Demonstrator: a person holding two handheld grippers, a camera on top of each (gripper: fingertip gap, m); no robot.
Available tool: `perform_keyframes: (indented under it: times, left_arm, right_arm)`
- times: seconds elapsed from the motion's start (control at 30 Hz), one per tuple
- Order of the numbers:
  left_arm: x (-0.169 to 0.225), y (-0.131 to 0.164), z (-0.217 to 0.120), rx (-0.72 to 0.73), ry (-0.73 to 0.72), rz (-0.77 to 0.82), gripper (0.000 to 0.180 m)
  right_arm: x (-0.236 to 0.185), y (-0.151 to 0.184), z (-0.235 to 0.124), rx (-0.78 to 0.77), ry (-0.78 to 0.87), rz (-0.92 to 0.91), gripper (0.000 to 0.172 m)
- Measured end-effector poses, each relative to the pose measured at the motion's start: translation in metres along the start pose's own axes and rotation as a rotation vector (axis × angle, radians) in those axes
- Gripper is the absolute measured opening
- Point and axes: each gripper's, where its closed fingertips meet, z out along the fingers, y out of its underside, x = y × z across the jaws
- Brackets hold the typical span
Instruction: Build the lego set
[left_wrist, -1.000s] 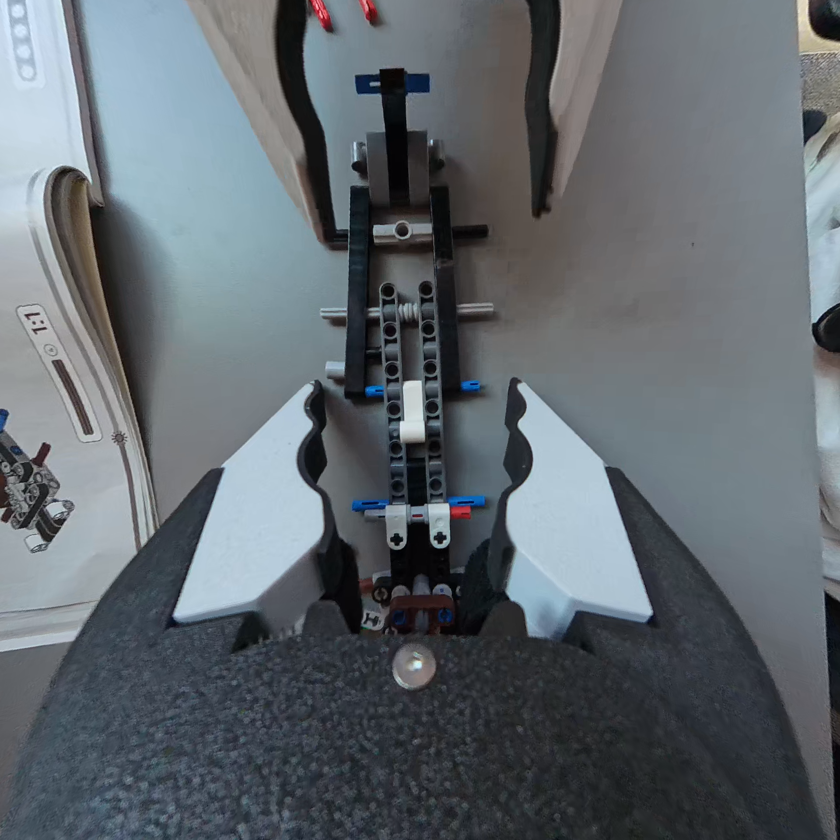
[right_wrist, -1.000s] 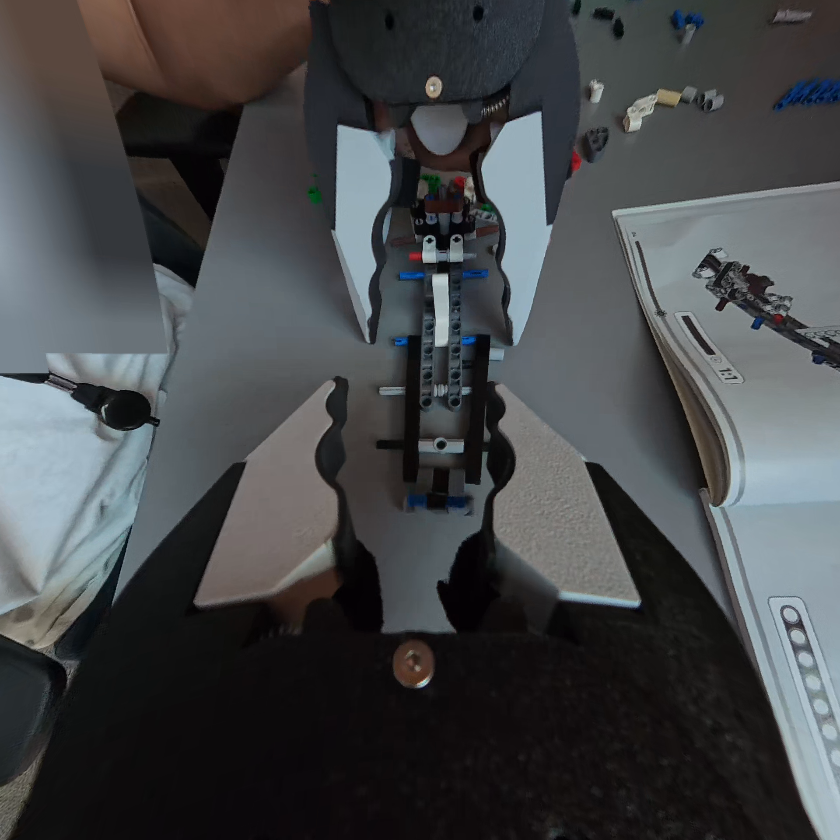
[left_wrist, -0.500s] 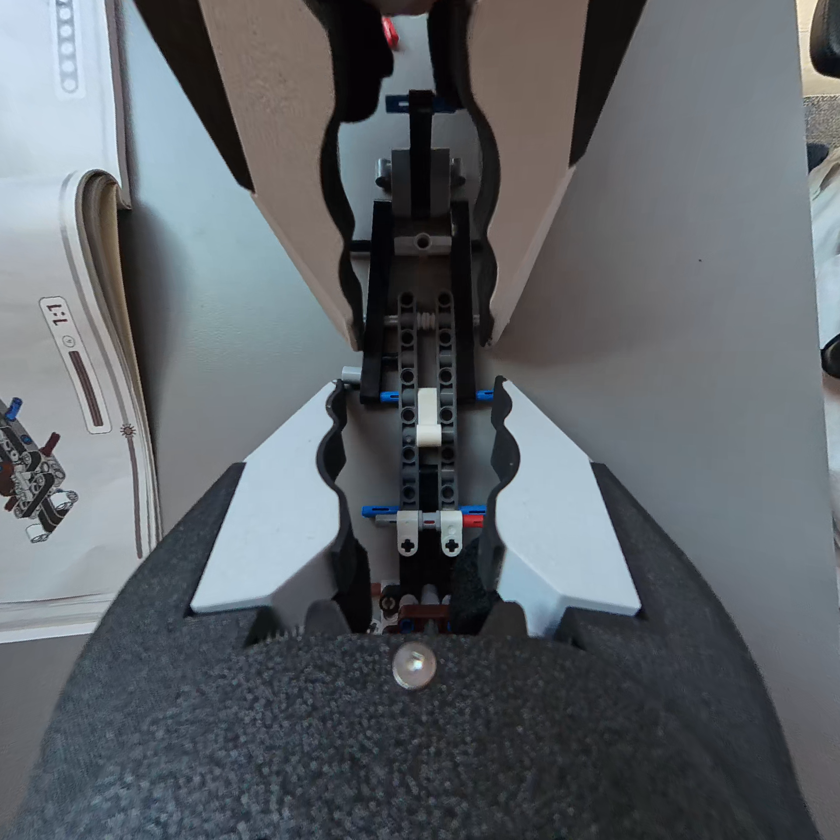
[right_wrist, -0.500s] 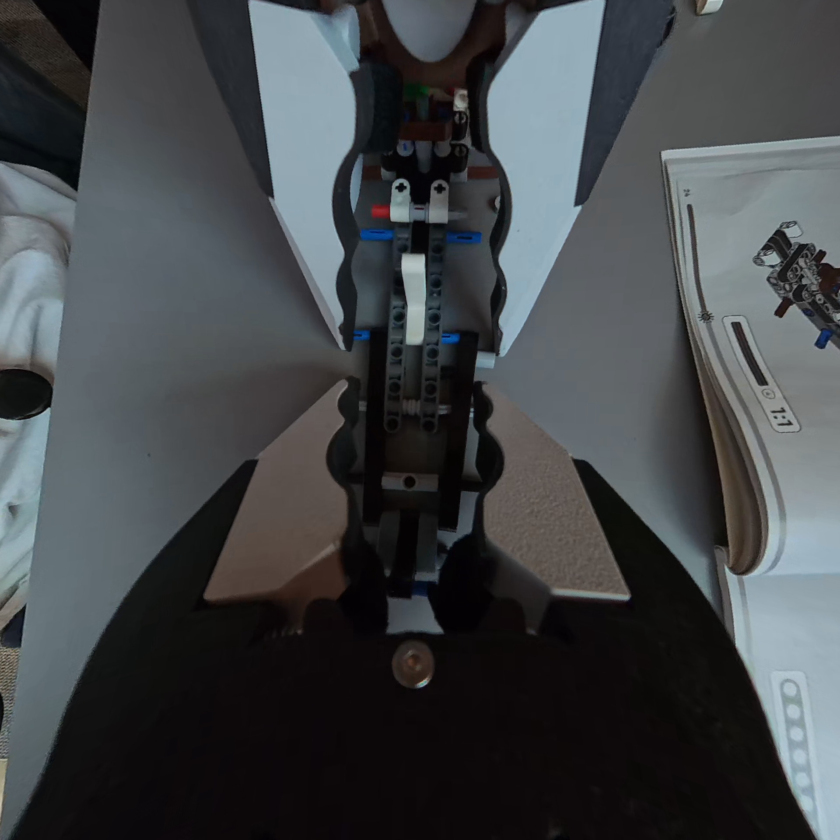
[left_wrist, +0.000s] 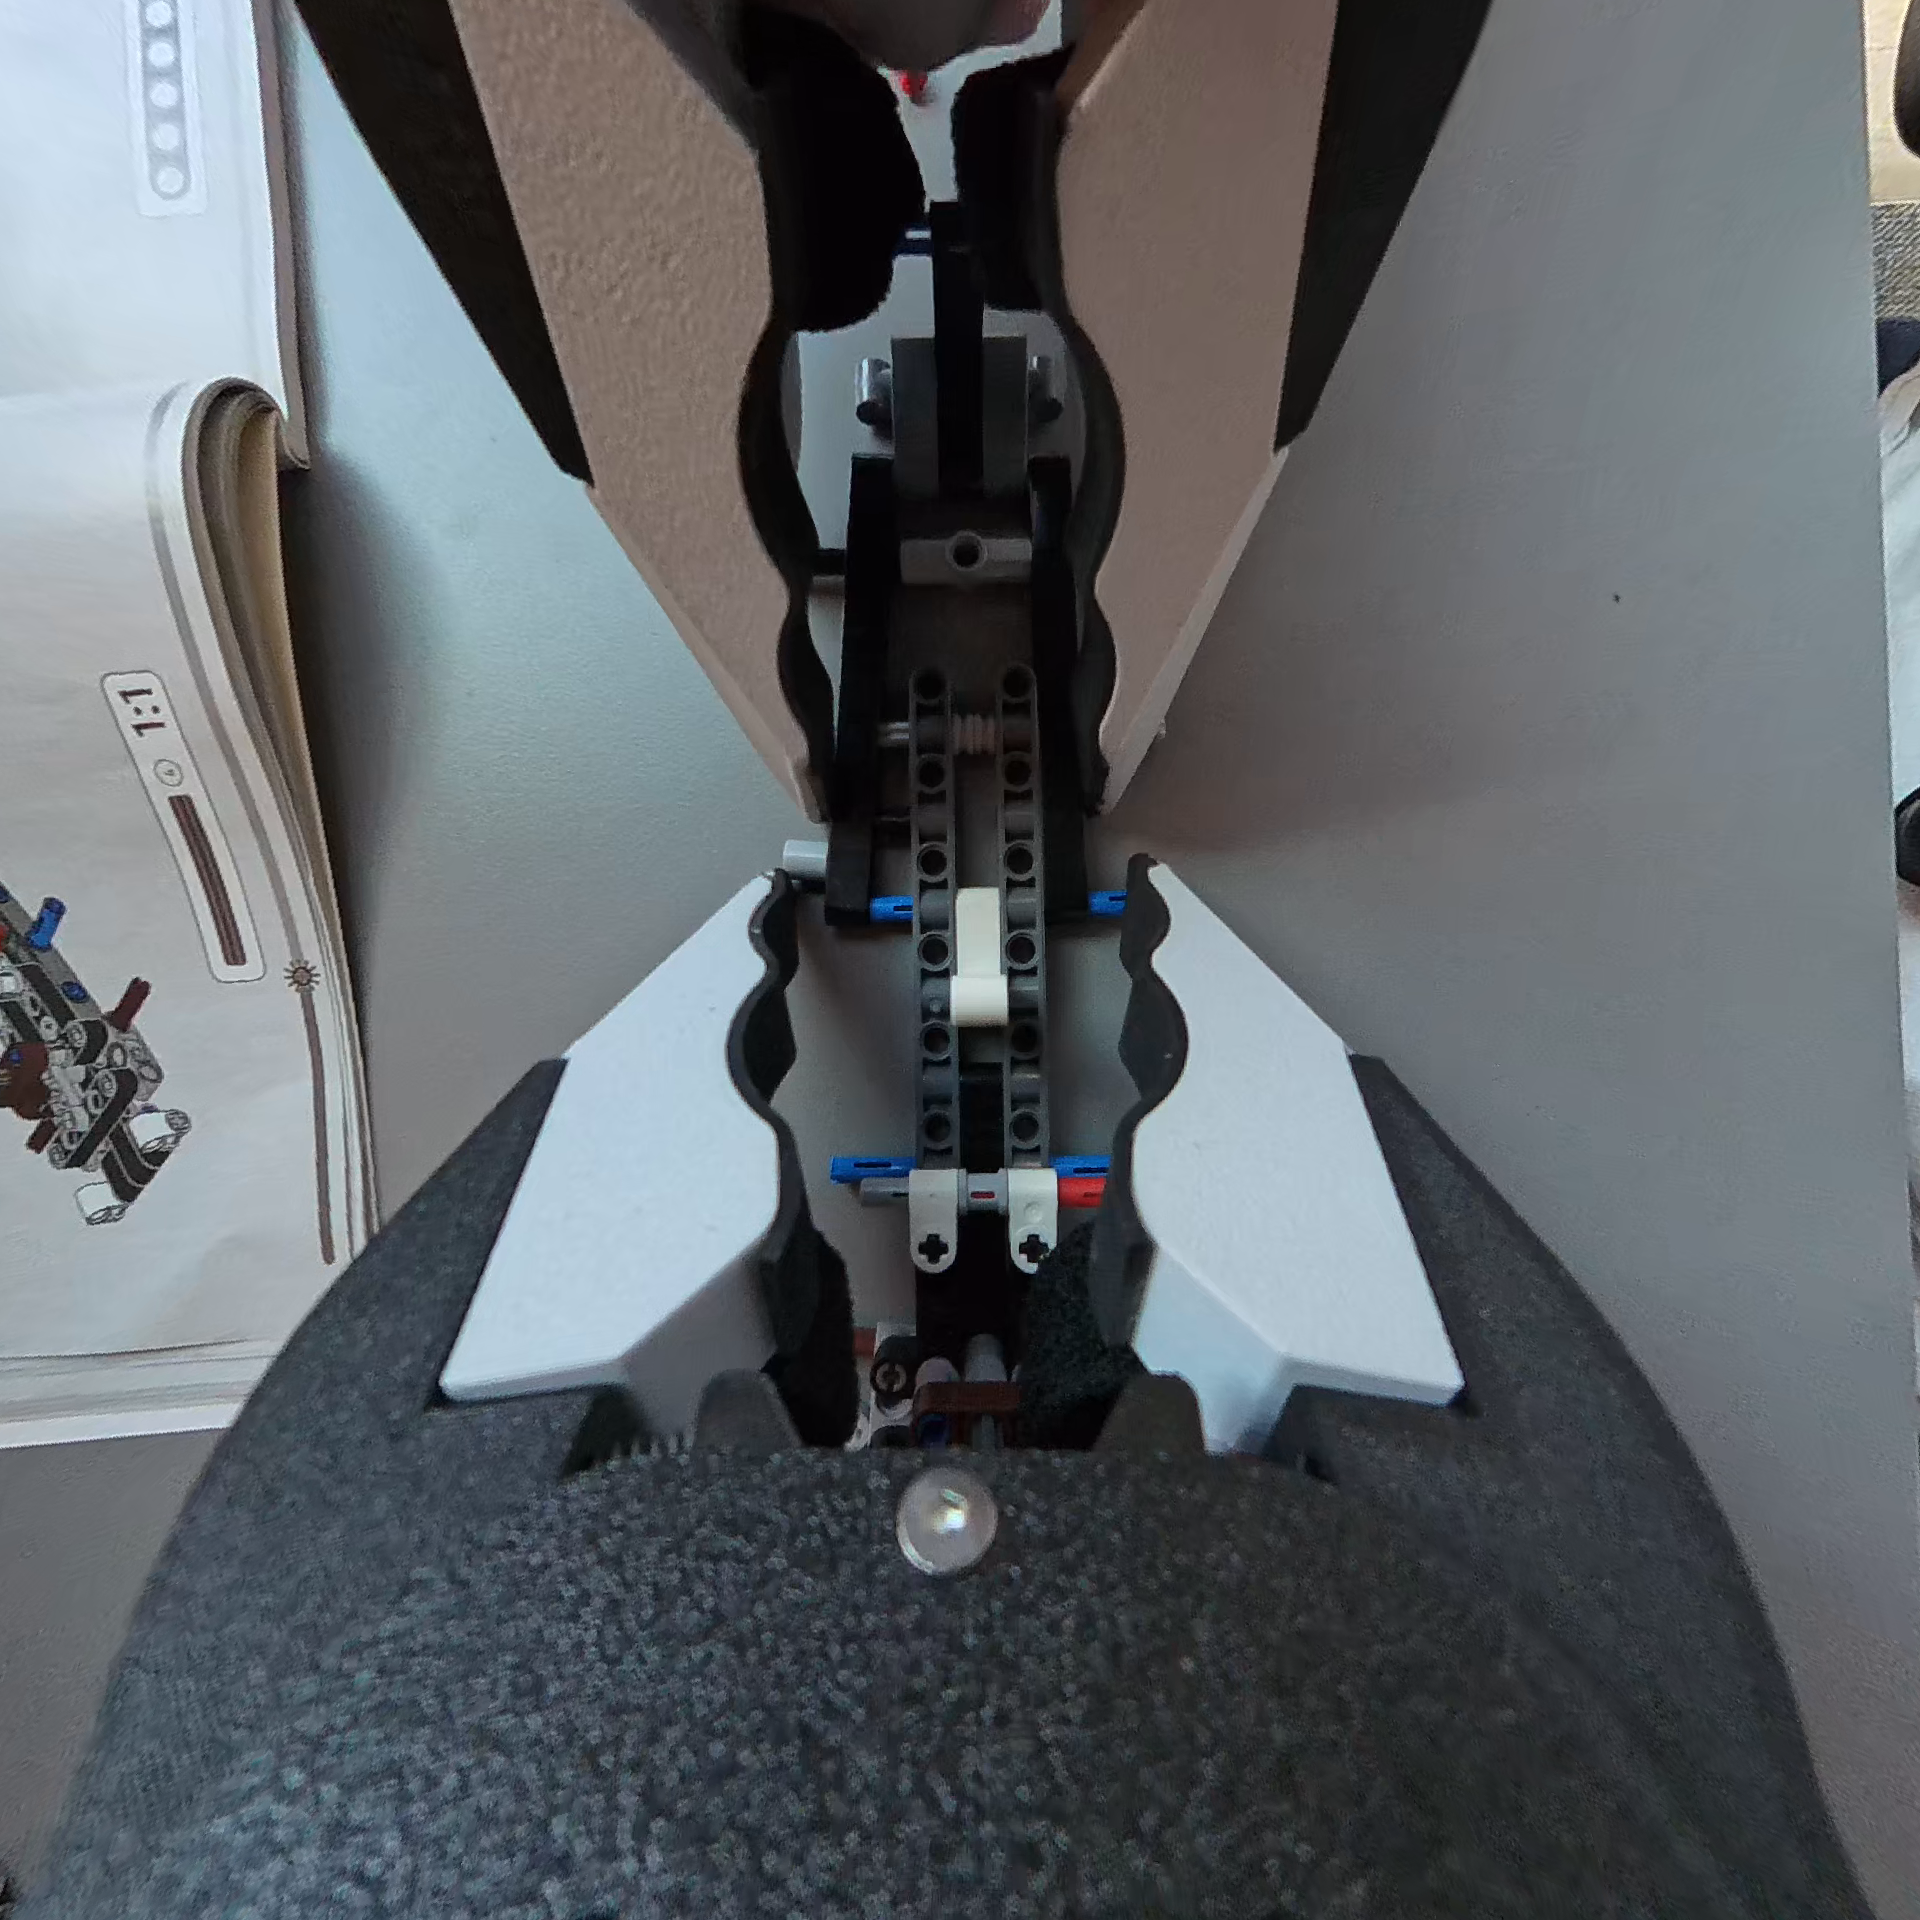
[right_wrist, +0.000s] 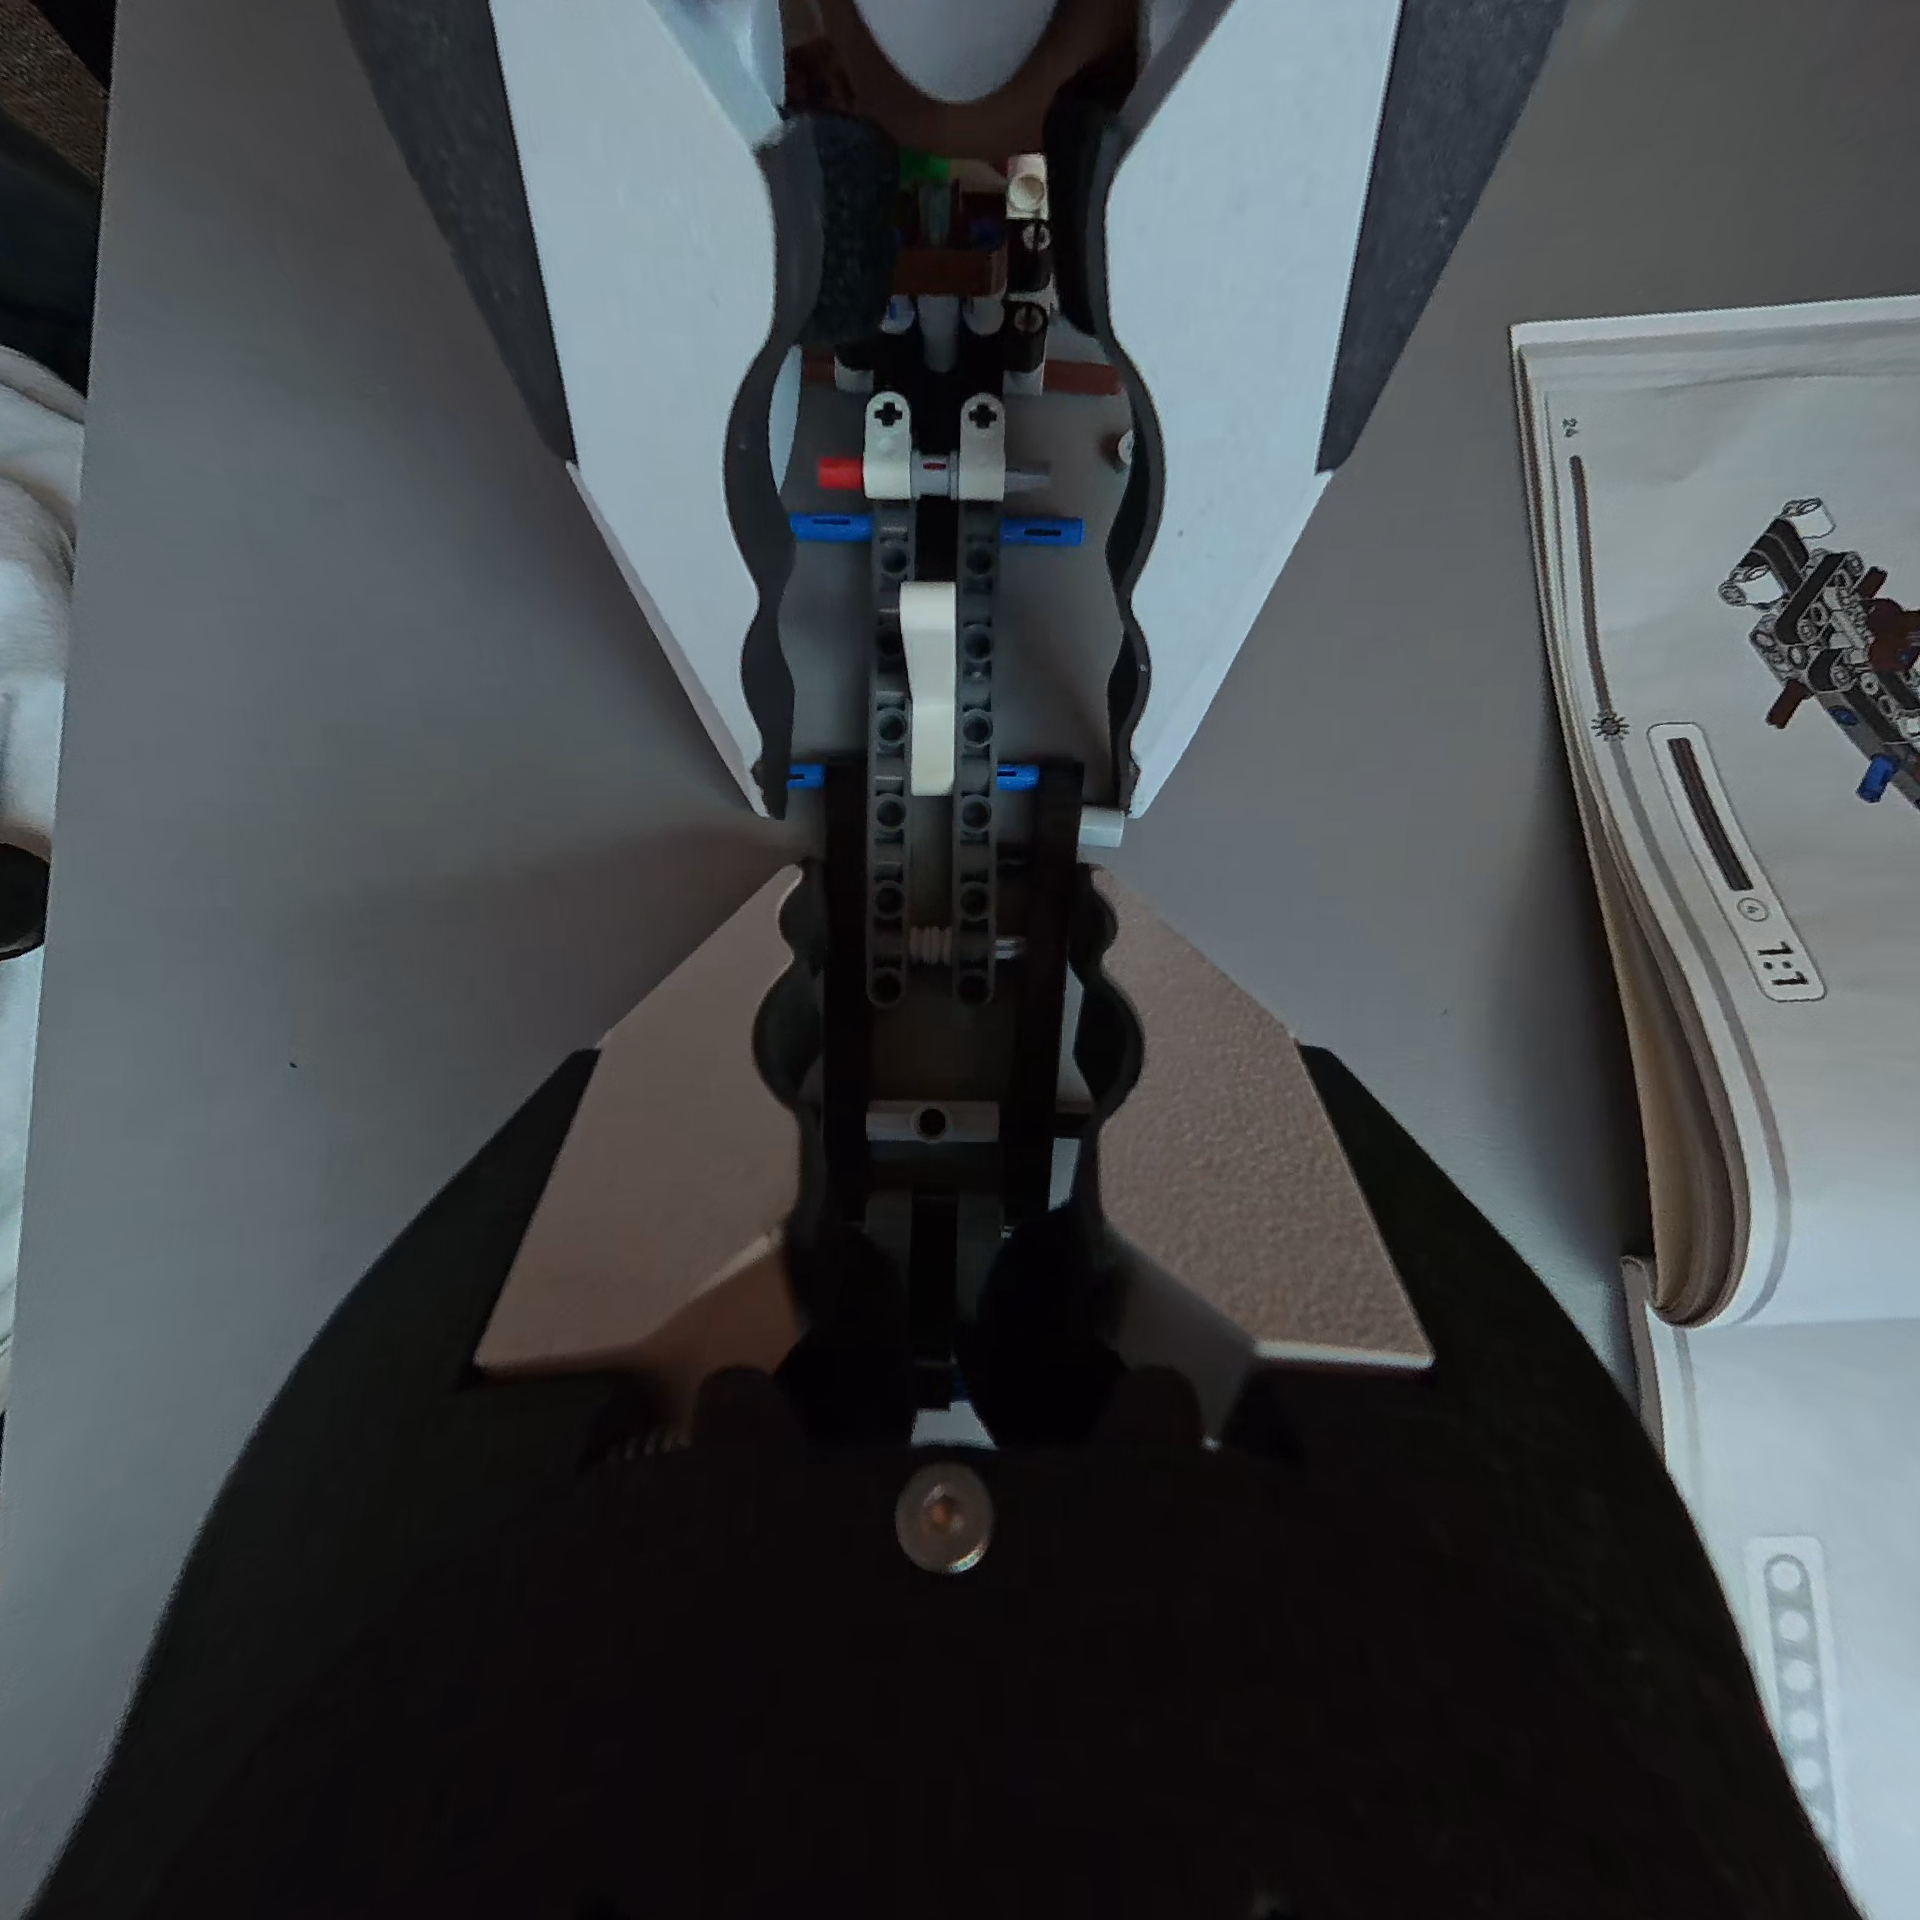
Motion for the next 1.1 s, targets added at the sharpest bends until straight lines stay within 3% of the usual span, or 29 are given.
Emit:
perform_keyframes:
  times: [0.57,0.7,0.83,1.1]
  left_arm:
    - [-0.002,-0.005,0.001,0.009,-0.038,0.008,0.062]
    - [-0.010,-0.006,-0.018,0.065,-0.078,-0.011,0.065]
    - [-0.019,-0.009,-0.034,0.159,-0.032,-0.076,0.053]
    - [-0.035,-0.013,-0.039,0.101,-0.026,-0.001,0.049]
  right_arm:
    - [0.001,0.000,0.000,0.002,0.014,-0.032,0.047]
    - [0.015,-0.006,-0.016,0.031,0.157,-0.174,0.047]
    - [0.038,-0.004,-0.027,-0.022,0.403,-0.361,0.047]
    - [0.051,-0.006,-0.038,-0.049,0.620,-0.573,0.047]
